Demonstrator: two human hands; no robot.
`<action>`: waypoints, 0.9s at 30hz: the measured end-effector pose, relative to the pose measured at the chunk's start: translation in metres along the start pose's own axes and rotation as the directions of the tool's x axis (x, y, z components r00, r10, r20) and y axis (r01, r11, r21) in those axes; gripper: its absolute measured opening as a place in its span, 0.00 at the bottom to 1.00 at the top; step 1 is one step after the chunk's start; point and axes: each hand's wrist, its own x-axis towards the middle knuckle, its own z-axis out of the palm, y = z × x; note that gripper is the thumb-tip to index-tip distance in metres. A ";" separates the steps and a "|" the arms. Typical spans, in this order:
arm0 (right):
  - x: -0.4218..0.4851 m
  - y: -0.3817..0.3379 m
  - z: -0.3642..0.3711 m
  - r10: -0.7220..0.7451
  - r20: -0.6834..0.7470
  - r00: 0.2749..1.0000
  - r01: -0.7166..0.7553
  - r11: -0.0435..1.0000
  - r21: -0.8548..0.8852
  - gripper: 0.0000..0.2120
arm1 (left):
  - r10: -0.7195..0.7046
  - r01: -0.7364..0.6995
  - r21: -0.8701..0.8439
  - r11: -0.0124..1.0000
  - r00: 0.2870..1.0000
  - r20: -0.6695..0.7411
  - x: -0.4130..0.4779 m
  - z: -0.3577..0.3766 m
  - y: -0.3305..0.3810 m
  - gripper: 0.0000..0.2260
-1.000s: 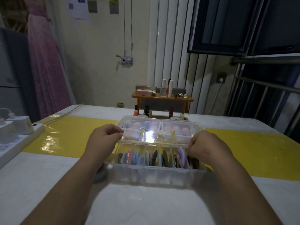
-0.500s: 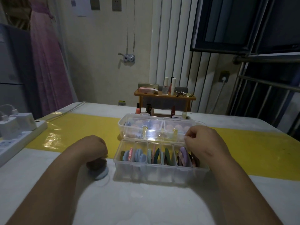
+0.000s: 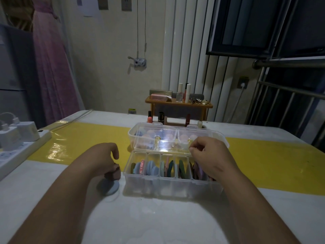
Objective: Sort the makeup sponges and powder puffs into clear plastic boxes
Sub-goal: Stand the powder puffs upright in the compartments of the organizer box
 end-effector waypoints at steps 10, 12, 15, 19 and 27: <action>-0.001 -0.004 0.003 -0.066 -0.029 0.997 0.070 0.985 0.157 0.06 | -0.046 -0.154 -0.343 0.927 0.859 -0.510 -0.007 -0.003 0.027 0.07; -0.001 -0.004 0.004 -0.073 -0.026 0.997 0.076 0.981 0.177 0.05 | -0.043 -0.230 -0.413 0.881 0.831 -0.555 -0.007 0.000 0.031 0.09; 0.000 -0.004 0.007 -0.083 -0.015 0.996 0.085 0.975 0.204 0.05 | -0.034 -0.254 -0.479 0.840 0.857 -0.514 -0.004 0.004 0.033 0.10; 0.000 -0.002 0.012 -0.107 -0.010 0.994 0.107 0.974 0.197 0.05 | 0.019 -0.336 -0.556 0.761 0.867 -0.498 -0.004 0.010 0.040 0.10; -0.003 -0.007 0.012 -0.160 0.050 0.986 0.143 0.960 0.240 0.12 | 0.164 -0.433 -0.649 0.625 0.886 -0.434 -0.012 0.015 0.055 0.11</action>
